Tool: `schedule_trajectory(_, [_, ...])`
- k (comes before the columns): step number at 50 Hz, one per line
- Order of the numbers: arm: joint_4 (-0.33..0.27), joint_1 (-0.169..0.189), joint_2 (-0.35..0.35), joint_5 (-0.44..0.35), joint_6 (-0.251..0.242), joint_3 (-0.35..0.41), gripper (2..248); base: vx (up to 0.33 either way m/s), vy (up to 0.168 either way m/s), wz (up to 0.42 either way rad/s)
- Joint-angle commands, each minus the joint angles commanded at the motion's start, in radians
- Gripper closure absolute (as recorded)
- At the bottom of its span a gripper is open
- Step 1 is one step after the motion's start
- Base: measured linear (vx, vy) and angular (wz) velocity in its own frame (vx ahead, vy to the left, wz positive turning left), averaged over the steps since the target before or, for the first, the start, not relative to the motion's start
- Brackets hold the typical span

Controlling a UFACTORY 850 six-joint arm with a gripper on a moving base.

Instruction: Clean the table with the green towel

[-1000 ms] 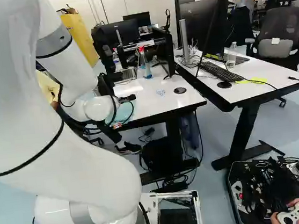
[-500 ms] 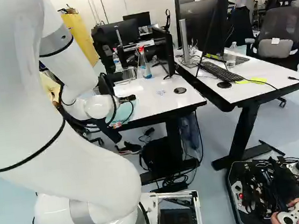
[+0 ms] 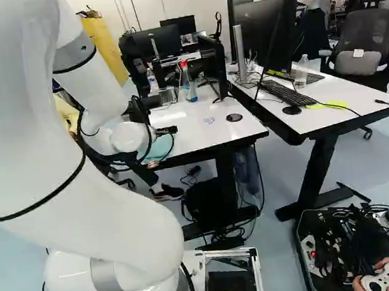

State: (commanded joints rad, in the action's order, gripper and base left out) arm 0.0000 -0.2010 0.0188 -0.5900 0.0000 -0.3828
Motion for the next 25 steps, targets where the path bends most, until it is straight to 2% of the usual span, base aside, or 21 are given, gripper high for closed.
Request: schedule_trajectory(25, [0.000,0.000,0.000,0.027,0.000,0.000,3,0.000,0.000,0.000])
